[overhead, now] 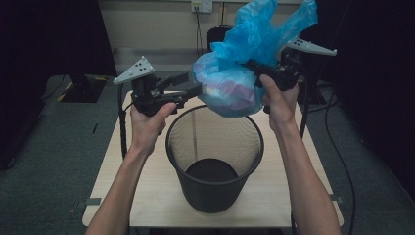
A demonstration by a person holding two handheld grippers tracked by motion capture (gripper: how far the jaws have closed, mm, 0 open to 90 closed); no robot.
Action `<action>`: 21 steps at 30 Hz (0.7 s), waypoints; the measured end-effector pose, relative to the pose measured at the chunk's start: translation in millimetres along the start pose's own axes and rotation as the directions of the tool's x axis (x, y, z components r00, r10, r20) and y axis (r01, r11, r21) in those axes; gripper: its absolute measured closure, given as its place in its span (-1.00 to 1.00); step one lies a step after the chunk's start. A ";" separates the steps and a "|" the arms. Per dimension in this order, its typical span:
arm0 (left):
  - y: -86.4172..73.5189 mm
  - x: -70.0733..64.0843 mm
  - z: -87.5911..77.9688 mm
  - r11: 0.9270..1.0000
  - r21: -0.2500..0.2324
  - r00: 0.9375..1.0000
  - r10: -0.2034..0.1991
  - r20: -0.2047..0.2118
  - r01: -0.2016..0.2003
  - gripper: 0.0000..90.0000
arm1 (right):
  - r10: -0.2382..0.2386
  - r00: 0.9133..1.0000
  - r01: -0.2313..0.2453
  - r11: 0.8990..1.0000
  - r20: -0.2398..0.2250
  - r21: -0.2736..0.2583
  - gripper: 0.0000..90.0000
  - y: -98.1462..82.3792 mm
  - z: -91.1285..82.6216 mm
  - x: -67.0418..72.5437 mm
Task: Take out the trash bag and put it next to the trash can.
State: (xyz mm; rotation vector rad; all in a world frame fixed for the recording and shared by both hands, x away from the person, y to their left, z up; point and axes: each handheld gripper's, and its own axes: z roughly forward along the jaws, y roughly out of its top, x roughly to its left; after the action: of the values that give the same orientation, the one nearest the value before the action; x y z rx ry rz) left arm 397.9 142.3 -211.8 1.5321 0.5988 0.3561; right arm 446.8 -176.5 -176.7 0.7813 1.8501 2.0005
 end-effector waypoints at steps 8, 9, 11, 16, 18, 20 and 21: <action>-1.0 -5.4 0.0 0.999 0.023 1.000 0.022 0.011 -0.022 -0.22 | 0.014 0.999 -0.014 1.000 0.041 0.005 1.00 -2.0 0.1 -23.4; -0.8 -6.0 -0.6 1.000 0.020 1.000 0.018 0.012 -0.019 -0.22 | 0.015 0.999 -0.015 1.000 0.045 0.008 1.00 -2.7 0.4 -25.3; -1.4 -7.6 -2.9 1.000 0.010 1.000 0.021 0.020 -0.021 -0.22 | 0.015 0.998 -0.016 1.000 0.053 0.012 1.00 -4.0 0.8 -28.7; -6.2 -9.8 -8.7 0.999 0.025 0.999 0.036 0.036 -0.037 -0.31 | 0.002 0.995 -0.006 0.999 0.095 0.041 1.00 -10.5 1.1 -38.5; -7.9 -9.5 -11.4 0.998 0.035 0.999 0.042 0.028 -0.043 -0.38 | 0.002 0.993 -0.008 0.999 0.115 0.050 1.00 -13.6 2.2 -42.6; -9.5 -8.1 -15.1 0.998 0.035 0.999 0.046 0.017 -0.046 -0.46 | 0.006 0.992 -0.013 0.998 0.129 0.058 1.00 -17.4 3.5 -46.8; -10.2 -6.6 -17.2 0.998 0.035 0.999 0.049 0.012 -0.050 -0.47 | -0.008 0.990 -0.002 0.997 0.139 0.072 1.00 -19.8 4.6 -49.1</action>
State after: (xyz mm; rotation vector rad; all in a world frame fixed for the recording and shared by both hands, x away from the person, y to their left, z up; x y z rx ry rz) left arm 381.3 152.4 -219.9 1.5840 0.5618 0.3762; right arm 486.2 -198.1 -205.0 0.9133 1.8498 1.8356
